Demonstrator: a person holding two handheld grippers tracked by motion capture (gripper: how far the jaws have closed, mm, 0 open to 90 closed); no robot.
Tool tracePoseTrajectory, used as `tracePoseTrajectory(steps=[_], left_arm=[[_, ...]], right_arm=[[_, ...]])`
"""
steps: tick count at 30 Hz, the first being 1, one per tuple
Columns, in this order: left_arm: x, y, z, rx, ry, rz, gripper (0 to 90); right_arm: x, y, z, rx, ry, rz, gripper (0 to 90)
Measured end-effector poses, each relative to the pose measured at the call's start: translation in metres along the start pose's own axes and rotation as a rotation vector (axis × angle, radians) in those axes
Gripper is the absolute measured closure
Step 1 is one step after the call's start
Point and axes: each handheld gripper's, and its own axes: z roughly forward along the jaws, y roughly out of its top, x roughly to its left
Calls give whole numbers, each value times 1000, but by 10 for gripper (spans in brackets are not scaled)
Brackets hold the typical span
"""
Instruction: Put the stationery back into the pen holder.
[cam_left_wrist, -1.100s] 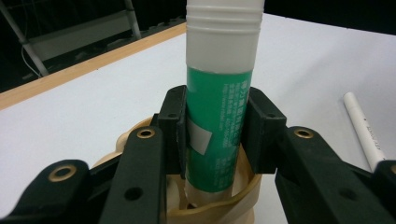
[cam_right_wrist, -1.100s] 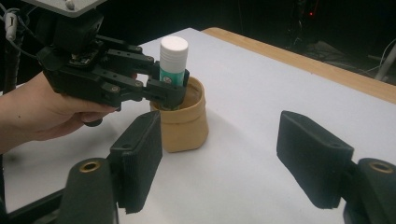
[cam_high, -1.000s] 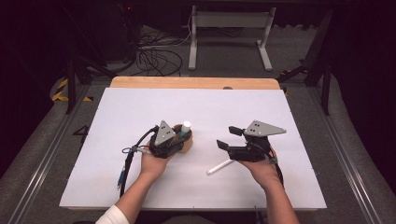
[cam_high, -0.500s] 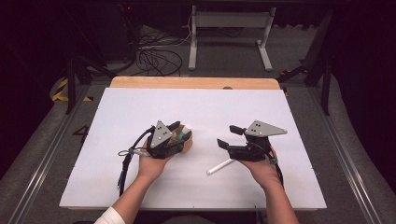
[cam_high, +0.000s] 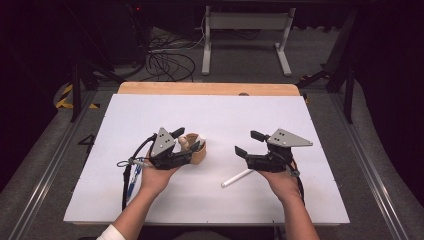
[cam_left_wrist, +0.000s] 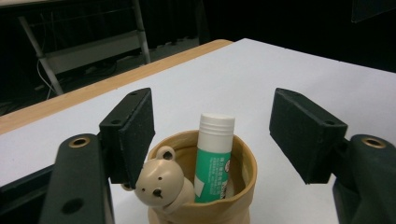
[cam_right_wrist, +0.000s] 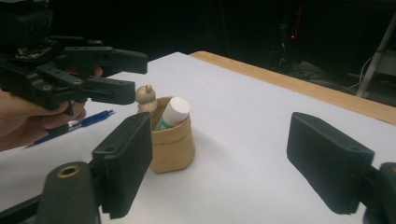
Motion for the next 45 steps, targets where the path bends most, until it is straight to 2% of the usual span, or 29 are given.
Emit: tracePoseTrajectory(steps=[9, 14, 21, 25, 31, 34, 45], left_arm=[[7, -1, -15, 11, 31, -28, 221], [9, -1, -22, -1, 60, -25, 186], [13, 0, -32, -11, 65, -18, 165], [15, 0, -39, -6, 75, -2, 152], [19, -3, -50, -2, 87, -1, 144], [20, -5, -55, -5, 100, 11, 148], [22, -11, -66, 26, 103, 4, 147]], right_arm=[[-2, -1, -3, -34, -23, 10, 187], [-5, -2, -6, -64, -46, 18, 159], [-9, -7, -9, -84, -81, 35, 118], [-12, -9, -11, -87, -97, 40, 100], [-16, -13, -14, -95, -129, 54, 54], [-18, -15, -16, -101, -130, 59, 34], [-21, -18, -20, -110, -145, 57, 10]])
